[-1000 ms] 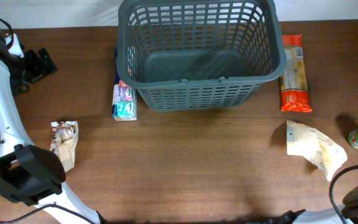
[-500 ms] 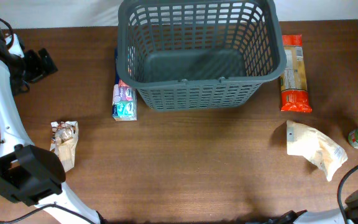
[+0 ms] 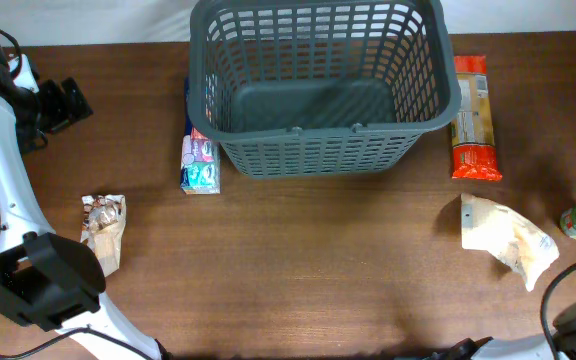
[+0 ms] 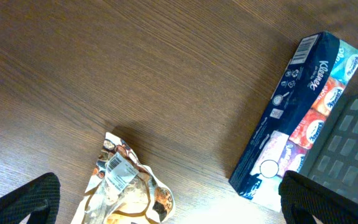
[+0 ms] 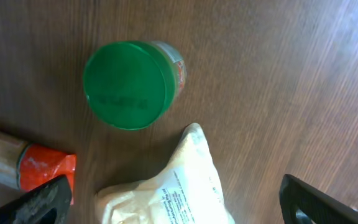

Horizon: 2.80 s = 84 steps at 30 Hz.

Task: Pack container
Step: 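Move the right gripper over the green-capped jar, then lower the right gripper and close it around the green-capped jar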

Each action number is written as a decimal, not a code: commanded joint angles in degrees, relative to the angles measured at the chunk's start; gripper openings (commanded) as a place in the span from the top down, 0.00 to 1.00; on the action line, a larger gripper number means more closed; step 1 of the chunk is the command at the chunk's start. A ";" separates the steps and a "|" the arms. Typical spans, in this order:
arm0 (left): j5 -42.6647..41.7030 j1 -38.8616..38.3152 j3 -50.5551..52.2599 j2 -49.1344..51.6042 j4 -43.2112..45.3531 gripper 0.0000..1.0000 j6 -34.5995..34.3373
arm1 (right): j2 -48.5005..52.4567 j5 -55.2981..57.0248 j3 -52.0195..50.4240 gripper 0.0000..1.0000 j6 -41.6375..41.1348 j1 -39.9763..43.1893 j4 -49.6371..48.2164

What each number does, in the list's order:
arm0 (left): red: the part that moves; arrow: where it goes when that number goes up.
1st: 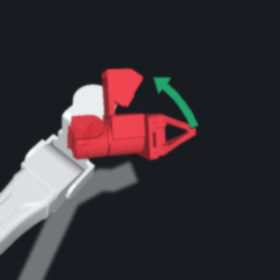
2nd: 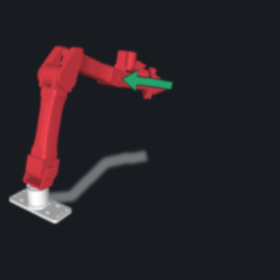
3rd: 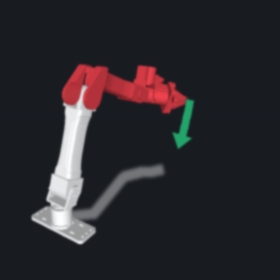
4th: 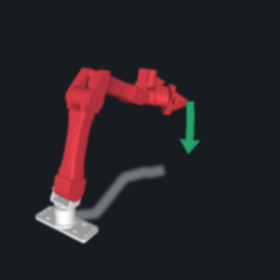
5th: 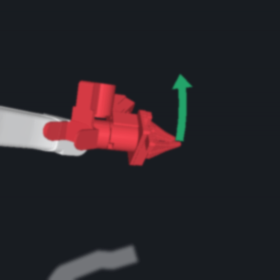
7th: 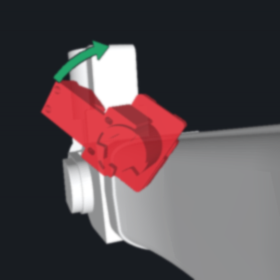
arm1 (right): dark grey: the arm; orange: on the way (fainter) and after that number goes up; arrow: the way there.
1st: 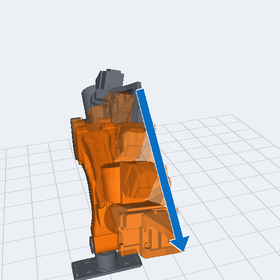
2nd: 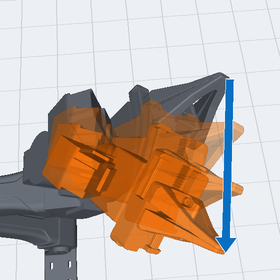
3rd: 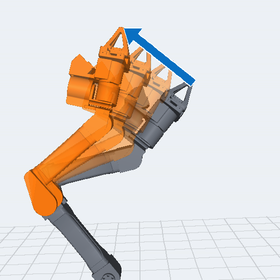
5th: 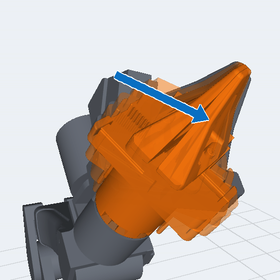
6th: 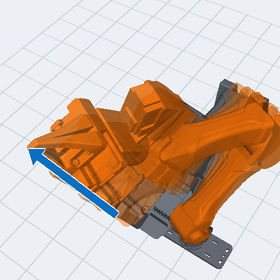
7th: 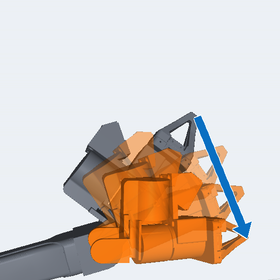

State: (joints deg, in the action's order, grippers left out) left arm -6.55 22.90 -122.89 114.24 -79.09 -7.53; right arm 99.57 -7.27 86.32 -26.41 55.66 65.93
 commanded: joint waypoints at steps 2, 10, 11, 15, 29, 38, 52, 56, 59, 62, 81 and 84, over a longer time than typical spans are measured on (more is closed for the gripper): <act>0.59 0.04 -0.15 0.63 0.02 0.01 0.92 | -0.13 14.67 -0.13 0.01 -4.74 -6.36 -0.17; 0.59 0.04 -0.15 0.63 0.02 0.01 0.92 | 4.28 17.81 -0.07 0.02 -7.78 -9.81 -1.07; 0.59 0.04 -0.15 0.63 0.02 0.01 0.92 | 5.14 17.84 -0.07 0.01 -7.76 -9.40 -1.25; 0.59 0.04 -0.15 0.63 0.02 0.01 0.92 | 7.93 18.14 -0.04 0.01 -6.32 -8.66 -1.90; 0.59 0.04 -0.15 0.63 0.02 0.01 0.92 | 8.81 10.64 3.50 0.01 -1.90 -9.66 -4.13; 0.59 0.04 -0.15 0.63 0.02 0.01 0.92 | 8.83 10.71 8.98 0.01 -1.90 -9.90 -5.31; 0.57 0.04 -0.15 0.63 0.02 0.01 0.94 | 16.26 13.77 17.81 0.01 -8.22 -9.97 3.41; 0.59 0.04 -0.15 0.63 0.02 0.01 0.92 | 18.53 13.79 18.38 0.01 -8.20 -9.97 4.57; 0.57 0.04 -0.15 0.63 0.02 0.01 0.92 | 19.06 13.75 18.38 0.01 -8.20 -9.94 4.55; 0.59 0.04 -0.15 0.63 0.02 0.01 0.94 | 19.06 13.73 18.38 0.01 -8.20 -9.94 4.31; 0.59 0.04 -0.15 0.63 0.02 0.01 0.92 | 24.52 12.41 18.14 0.01 -8.63 -9.90 4.17; 0.59 0.04 -0.15 0.63 0.00 0.01 0.92 | 24.57 12.41 18.12 0.01 -9.53 -9.90 4.20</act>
State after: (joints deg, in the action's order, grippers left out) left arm -6.55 22.90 -122.89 114.24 -79.11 -7.53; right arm 123.72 5.06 103.55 -34.57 46.02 70.24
